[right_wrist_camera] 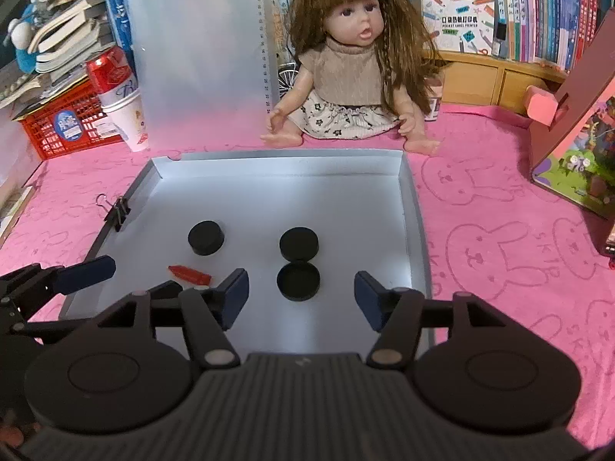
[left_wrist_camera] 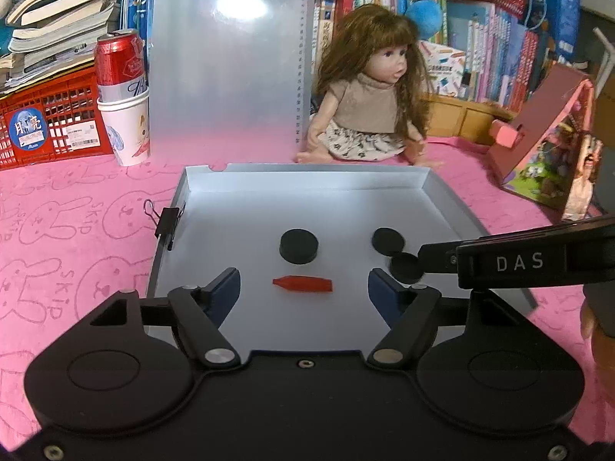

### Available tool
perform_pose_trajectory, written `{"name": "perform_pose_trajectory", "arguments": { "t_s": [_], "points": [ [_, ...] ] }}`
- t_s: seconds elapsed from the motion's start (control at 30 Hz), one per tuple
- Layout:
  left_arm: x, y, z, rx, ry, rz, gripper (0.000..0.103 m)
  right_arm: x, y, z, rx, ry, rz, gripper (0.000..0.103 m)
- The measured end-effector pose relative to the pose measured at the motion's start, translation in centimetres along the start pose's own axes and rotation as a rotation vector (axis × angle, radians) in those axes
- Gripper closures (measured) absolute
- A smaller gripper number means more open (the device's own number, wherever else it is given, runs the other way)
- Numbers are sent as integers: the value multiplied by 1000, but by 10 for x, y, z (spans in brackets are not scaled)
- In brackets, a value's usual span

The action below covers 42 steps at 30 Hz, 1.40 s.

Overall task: Organize rigid objects
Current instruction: 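Open the right gripper to leave the puck stacked on the other puck, then lift both grippers up and away from the box, then grasp a black puck with the left gripper while the right gripper grasps a clear plastic cap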

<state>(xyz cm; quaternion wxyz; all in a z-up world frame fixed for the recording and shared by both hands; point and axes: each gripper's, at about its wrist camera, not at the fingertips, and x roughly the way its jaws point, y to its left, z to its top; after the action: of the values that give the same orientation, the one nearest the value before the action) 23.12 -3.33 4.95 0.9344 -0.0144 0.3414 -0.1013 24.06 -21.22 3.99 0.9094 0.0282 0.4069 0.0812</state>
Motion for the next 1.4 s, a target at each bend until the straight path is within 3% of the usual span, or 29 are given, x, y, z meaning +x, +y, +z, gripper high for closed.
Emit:
{"name": "perform_pose_trajectory", "arguments": {
  "t_s": [0.5, 1.03, 1.27, 1.4],
  "points": [
    [-59, 3, -25, -1, -73, -60, 30, -62, -4, -32, -85, -120, 65, 19],
    [-109, -1, -99, 66, -129, -74, 28, -95, -5, -118, -225, -175, 29, 17],
    [-122, 1, -127, 82, -108, -82, 30, -96, -15, -149, -210, -166, 95, 17],
    [-134, 10, -145, 67, -134, -118, 31, -98, -18, -165, -233, -137, 180, 21]
  ]
}}
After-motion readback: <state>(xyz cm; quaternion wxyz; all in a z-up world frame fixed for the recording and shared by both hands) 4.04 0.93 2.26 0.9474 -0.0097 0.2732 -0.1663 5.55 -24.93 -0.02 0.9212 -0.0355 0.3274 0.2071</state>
